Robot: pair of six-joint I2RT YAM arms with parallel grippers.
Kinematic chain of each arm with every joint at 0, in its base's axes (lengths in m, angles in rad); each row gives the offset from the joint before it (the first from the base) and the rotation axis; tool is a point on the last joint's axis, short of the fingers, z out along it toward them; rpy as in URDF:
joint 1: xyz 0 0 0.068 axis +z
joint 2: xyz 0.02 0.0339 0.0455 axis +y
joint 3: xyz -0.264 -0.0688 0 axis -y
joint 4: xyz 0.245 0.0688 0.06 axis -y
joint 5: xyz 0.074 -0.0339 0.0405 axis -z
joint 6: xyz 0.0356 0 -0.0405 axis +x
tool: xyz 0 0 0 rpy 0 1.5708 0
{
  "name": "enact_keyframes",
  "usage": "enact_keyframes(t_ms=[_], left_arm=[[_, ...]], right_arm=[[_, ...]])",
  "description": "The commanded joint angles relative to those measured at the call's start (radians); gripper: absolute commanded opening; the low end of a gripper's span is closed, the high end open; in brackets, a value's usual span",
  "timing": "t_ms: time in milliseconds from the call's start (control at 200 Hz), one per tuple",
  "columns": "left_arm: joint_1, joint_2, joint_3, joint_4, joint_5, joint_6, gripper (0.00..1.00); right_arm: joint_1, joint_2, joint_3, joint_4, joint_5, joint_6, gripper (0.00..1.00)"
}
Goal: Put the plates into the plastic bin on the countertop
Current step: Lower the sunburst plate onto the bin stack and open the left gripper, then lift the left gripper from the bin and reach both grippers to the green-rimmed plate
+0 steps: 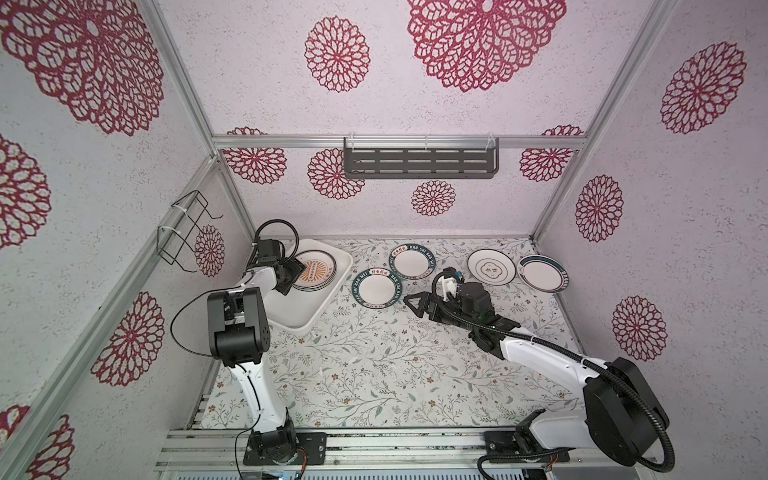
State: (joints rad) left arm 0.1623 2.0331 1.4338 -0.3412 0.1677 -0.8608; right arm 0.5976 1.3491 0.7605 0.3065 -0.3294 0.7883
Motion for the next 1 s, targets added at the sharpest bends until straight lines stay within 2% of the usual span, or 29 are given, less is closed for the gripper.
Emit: enact_keyframes(t_ms=[0, 280, 460, 535, 560, 610, 831, 996], left_arm=[[-0.009, 0.011, 0.029, -0.033, -0.035, 0.025, 0.80], [-0.025, 0.007, 0.041, -0.038, -0.053, 0.059, 0.88], [-0.047, -0.059, -0.016, 0.029, -0.068, 0.093, 0.91], [-0.059, -0.148, -0.052, 0.064, -0.086, 0.119, 0.96], [-0.064, -0.167, -0.063, 0.080, -0.084, 0.134, 1.00], [-0.073, -0.202, -0.088, 0.105, -0.075, 0.153, 0.97], [-0.121, -0.384, -0.257, 0.275, -0.040, 0.207, 0.97], [-0.198, -0.511, -0.333, 0.300, -0.037, 0.268, 0.97]], right_arm=[[0.004, -0.030, 0.000, 0.001, 0.021, -0.025, 0.99], [0.004, -0.028, 0.001, -0.005, 0.032, -0.027, 0.99], [0.002, -0.033, 0.002, -0.021, 0.063, -0.027, 0.99], [0.001, -0.034, 0.003, -0.028, 0.076, -0.029, 0.99], [0.001, -0.032, 0.005, -0.029, 0.078, -0.030, 0.99], [0.001, -0.030, 0.012, -0.033, 0.081, -0.034, 0.99], [-0.005, -0.011, 0.038, -0.086, 0.158, -0.029, 0.99], [-0.034, 0.017, 0.052, -0.091, 0.166, -0.013, 0.99]])
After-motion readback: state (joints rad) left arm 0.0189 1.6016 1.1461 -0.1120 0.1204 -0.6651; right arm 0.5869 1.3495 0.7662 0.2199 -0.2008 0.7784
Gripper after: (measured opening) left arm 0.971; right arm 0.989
